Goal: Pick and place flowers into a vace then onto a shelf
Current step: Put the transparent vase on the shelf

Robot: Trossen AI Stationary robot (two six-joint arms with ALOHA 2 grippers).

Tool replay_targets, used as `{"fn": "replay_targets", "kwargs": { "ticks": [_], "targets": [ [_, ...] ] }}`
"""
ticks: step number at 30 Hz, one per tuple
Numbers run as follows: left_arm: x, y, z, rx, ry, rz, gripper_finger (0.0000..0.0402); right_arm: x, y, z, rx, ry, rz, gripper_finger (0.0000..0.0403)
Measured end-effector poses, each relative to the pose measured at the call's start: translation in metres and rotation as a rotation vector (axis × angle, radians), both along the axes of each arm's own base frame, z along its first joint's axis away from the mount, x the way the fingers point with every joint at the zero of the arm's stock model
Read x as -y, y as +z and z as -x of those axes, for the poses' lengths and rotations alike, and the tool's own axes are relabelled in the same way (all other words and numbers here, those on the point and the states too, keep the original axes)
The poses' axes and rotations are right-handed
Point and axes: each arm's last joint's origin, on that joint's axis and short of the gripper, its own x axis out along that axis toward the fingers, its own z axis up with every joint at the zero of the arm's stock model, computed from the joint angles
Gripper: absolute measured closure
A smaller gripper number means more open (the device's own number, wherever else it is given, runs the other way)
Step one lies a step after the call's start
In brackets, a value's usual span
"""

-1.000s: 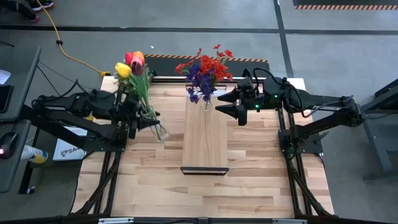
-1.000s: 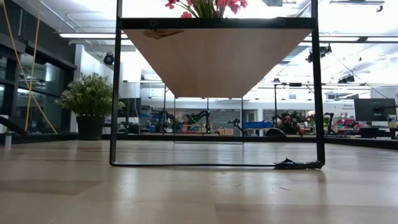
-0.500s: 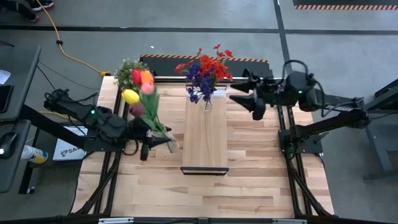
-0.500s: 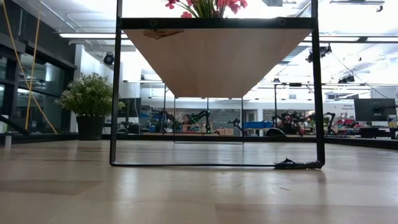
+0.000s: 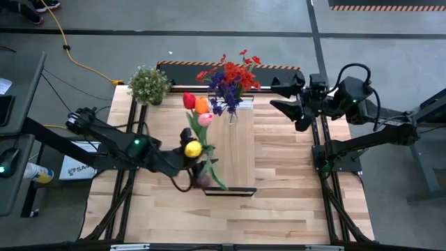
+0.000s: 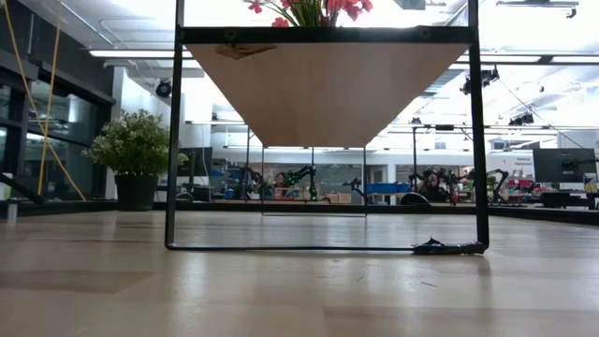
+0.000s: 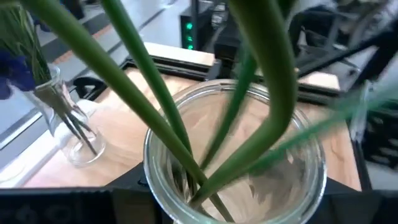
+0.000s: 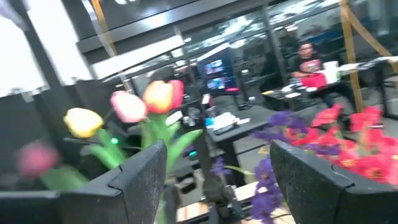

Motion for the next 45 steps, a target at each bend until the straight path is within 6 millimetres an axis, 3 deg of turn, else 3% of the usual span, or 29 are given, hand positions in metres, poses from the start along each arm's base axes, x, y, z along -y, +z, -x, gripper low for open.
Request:
{"fn": "replay_targets", "kwargs": {
  "ticks": [9, 19, 29, 45],
  "targets": [
    [0.017, -0.018, -0.038, 0.068, 0.090, 0.047, 0.0198, -0.005, 0.000, 0.001, -0.001, 0.164, 0.024, 0.0130],
    [0.024, -0.039, -0.057, 0.076, 0.188, 0.024, 0.0198, -0.007, 0.000, 0.001, -0.005, 0.226, 0.035, 0.0130],
    [0.010, -0.057, -0.076, 0.029, 0.210, 0.047, 0.0198, -0.007, -0.001, 0.001, -0.011, 0.227, 0.034, 0.0130],
    [-0.005, -0.069, -0.083, -0.049, 0.213, 0.072, 0.0194, -0.007, -0.001, 0.001, -0.011, 0.221, 0.065, 0.0130]
  ]
}}
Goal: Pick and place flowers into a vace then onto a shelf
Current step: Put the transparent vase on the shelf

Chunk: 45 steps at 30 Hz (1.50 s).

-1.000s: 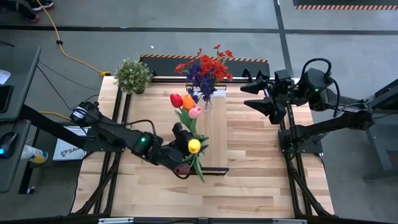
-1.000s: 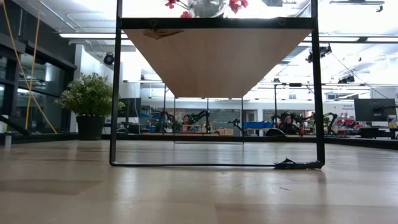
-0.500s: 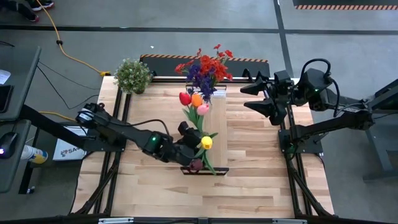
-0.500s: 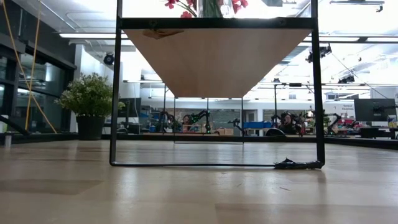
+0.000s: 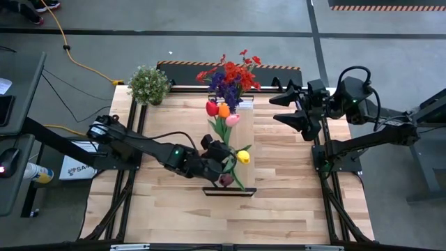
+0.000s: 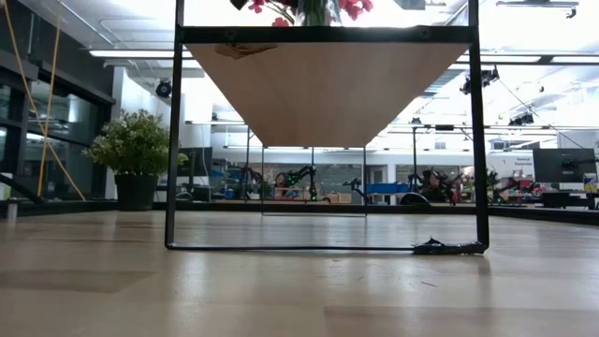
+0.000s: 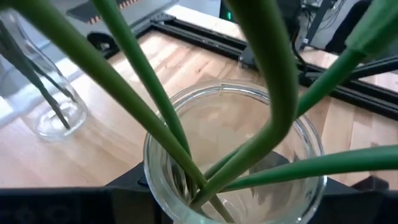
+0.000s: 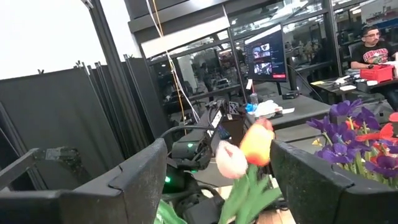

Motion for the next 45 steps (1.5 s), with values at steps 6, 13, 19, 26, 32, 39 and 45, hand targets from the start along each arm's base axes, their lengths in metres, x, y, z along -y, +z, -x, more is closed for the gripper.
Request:
{"fn": "replay_targets", "kwargs": {
  "ticks": [6, 13, 19, 26, 32, 39, 45],
  "targets": [
    [0.0014, -0.0035, -0.0022, -0.009, -0.010, 0.008, 0.0197, 0.0000, 0.0003, 0.0001, 0.003, 0.000, 0.002, 0.0130],
    [0.0037, -0.0064, -0.0044, -0.010, -0.029, 0.039, 0.0185, 0.0000, 0.0003, 0.0001, 0.003, 0.000, 0.002, 0.0130],
    [0.0043, -0.0062, -0.0048, -0.010, -0.044, 0.051, 0.0194, 0.0000, 0.0003, 0.0001, 0.003, 0.000, 0.002, 0.0130],
    [0.0061, -0.0085, -0.0054, -0.023, -0.084, 0.100, 0.0123, 0.0000, 0.0003, 0.0001, 0.003, 0.001, -0.002, 0.0130],
    [0.0056, -0.0080, -0.0053, -0.008, -0.058, 0.102, 0.0095, -0.0005, 0.0003, 0.0001, 0.002, 0.018, 0.000, 0.0130],
    [0.0056, -0.0078, -0.0053, -0.006, -0.056, 0.100, 0.0100, -0.0018, 0.0001, 0.0002, 0.001, 0.061, 0.007, 0.0130],
    [0.0054, -0.0081, -0.0050, -0.011, -0.055, 0.098, 0.0108, -0.0018, 0.0001, 0.0002, 0.001, 0.062, 0.007, 0.0130]
  ]
}}
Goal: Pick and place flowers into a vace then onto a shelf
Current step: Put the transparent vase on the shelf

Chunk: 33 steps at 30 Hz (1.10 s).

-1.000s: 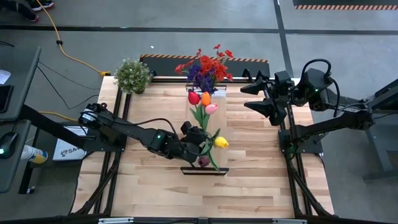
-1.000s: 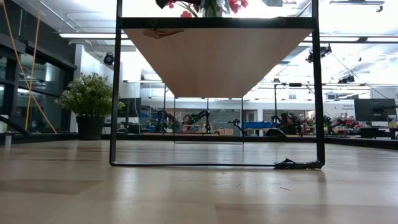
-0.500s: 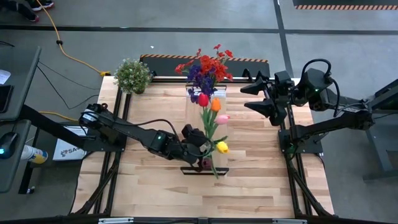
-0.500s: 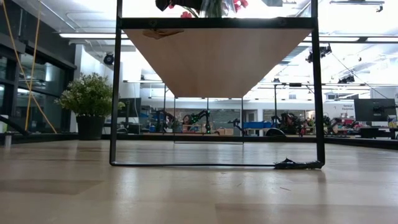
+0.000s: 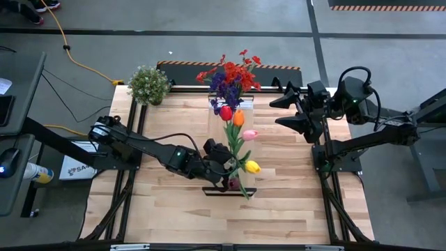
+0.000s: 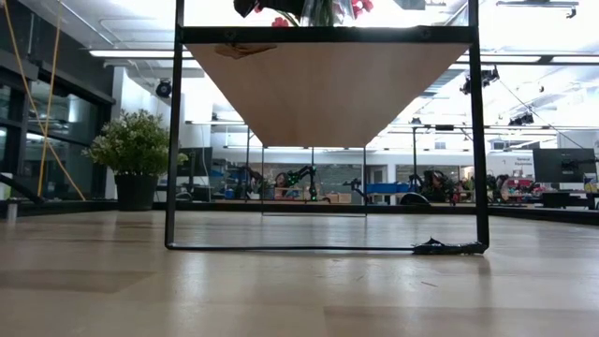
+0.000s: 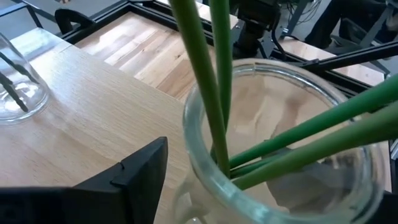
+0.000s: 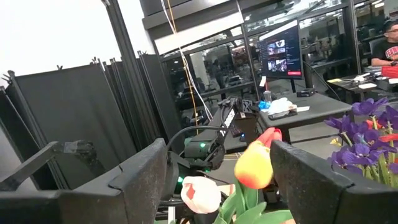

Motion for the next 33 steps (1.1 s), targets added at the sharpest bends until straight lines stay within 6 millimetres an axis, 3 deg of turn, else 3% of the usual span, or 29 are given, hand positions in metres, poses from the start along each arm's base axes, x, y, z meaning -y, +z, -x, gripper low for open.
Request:
{"fn": "replay_targets", "kwargs": {
  "ticks": [18, 33],
  "targets": [
    [-0.002, -0.002, 0.003, -0.030, 0.026, -0.035, 0.0059, -0.002, 0.000, 0.000, -0.001, 0.054, 0.009, 0.0130],
    [-0.006, 0.013, 0.016, -0.030, 0.007, -0.018, 0.0029, -0.002, 0.005, 0.012, 0.033, 0.053, 0.014, 0.0130]
  ]
}}
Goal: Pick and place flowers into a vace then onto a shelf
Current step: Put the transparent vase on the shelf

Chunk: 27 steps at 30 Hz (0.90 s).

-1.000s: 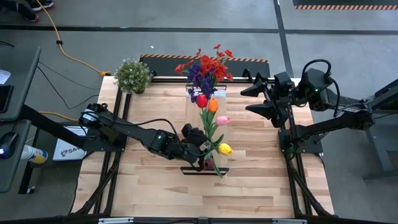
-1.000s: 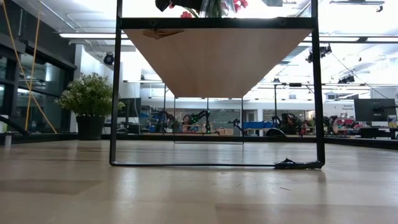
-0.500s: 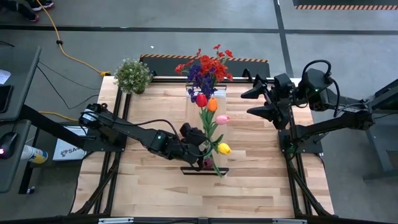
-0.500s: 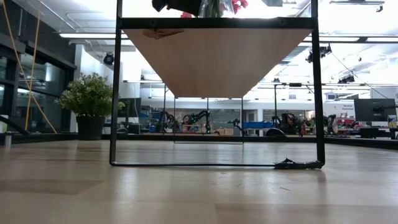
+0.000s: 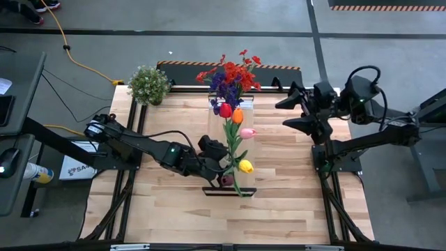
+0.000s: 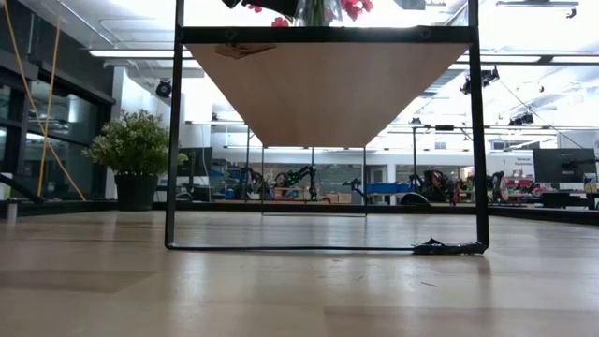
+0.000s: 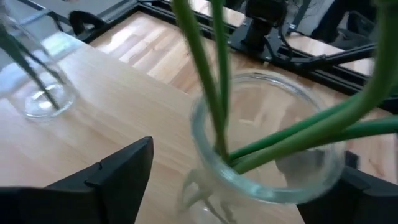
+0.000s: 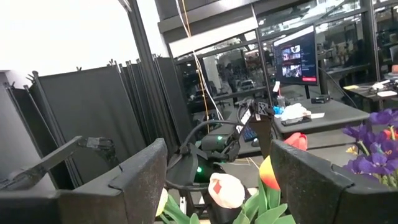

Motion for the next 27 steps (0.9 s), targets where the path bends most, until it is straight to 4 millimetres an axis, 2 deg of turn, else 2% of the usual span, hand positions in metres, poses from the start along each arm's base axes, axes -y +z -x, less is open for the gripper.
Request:
{"fn": "replay_targets", "kwargs": {
  "ticks": [12, 27],
  "targets": [
    [-0.001, -0.003, 0.005, -0.066, -0.021, 0.008, 0.0004, -0.001, 0.007, 0.016, 0.045, -0.001, 0.008, 0.0130],
    [-0.008, 0.009, 0.023, -0.078, 0.023, 0.017, 0.0003, -0.001, 0.007, 0.017, 0.046, -0.001, 0.008, 0.0130]
  ]
}}
